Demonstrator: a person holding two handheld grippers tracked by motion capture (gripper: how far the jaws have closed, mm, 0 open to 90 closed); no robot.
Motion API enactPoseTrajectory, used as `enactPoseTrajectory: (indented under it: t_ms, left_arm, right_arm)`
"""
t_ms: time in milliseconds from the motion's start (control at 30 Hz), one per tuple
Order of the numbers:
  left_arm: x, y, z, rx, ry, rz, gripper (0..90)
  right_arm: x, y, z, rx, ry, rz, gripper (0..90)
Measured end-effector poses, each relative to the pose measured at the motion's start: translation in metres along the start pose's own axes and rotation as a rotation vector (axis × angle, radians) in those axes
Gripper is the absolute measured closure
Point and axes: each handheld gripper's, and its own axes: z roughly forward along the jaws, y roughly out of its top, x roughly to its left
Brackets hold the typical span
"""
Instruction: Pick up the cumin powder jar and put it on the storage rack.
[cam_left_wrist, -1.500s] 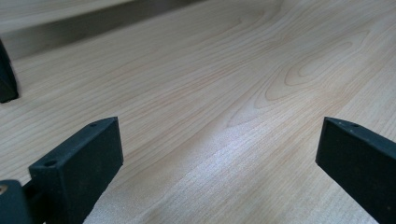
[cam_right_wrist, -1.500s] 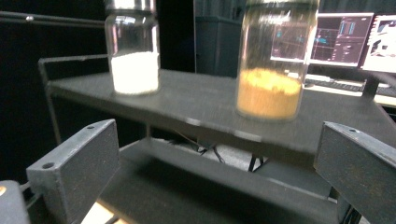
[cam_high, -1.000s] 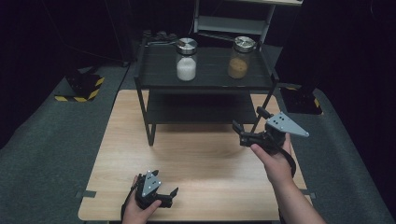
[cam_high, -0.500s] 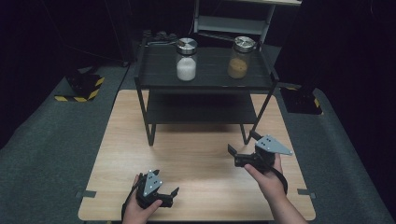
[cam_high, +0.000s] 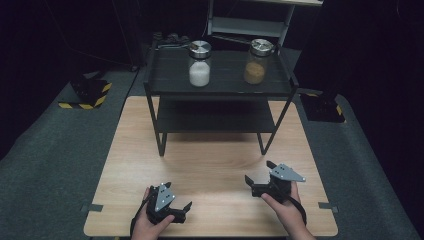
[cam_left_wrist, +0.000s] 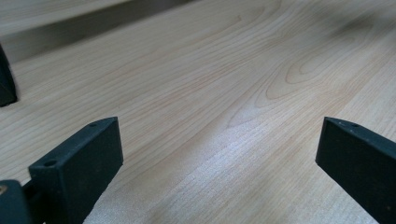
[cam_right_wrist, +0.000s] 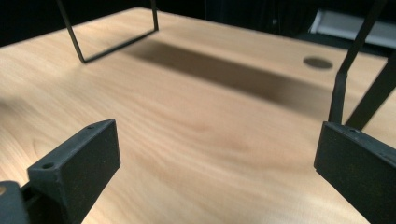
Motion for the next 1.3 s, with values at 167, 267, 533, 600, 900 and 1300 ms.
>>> enactPoseTrajectory:
  t_ms: [167, 267, 533, 600, 900, 1300]
  left_arm:
    - [-0.001, 0.001, 0.0, 0.003, 0.002, 0.006, 1.1]
    - [-0.002, 0.001, 0.001, 0.008, 0.002, 0.016, 1.1]
    - [-0.001, 0.001, 0.0, 0.006, -0.004, 0.011, 1.1]
    - [-0.001, 0.002, 0.001, 0.009, -0.003, 0.014, 1.1]
    - [-0.004, 0.004, 0.002, 0.021, 0.002, 0.037, 1.1]
    - [-0.008, 0.002, 0.0, 0.017, 0.01, 0.049, 1.2]
  right_arm:
    - [0.002, -0.012, 0.002, 0.038, -0.014, -0.002, 0.3]
    - [0.004, -0.019, 0.002, 0.056, -0.032, -0.014, 0.3]
    - [0.0, -0.034, 0.002, 0.086, -0.025, 0.021, 0.5]
    - [0.0, -0.034, 0.001, 0.089, -0.031, 0.01, 0.5]
    - [-0.002, -0.037, -0.006, 0.086, 0.008, -0.016, 0.5]
    - [-0.002, -0.036, -0.002, 0.088, 0.033, -0.028, 0.5]
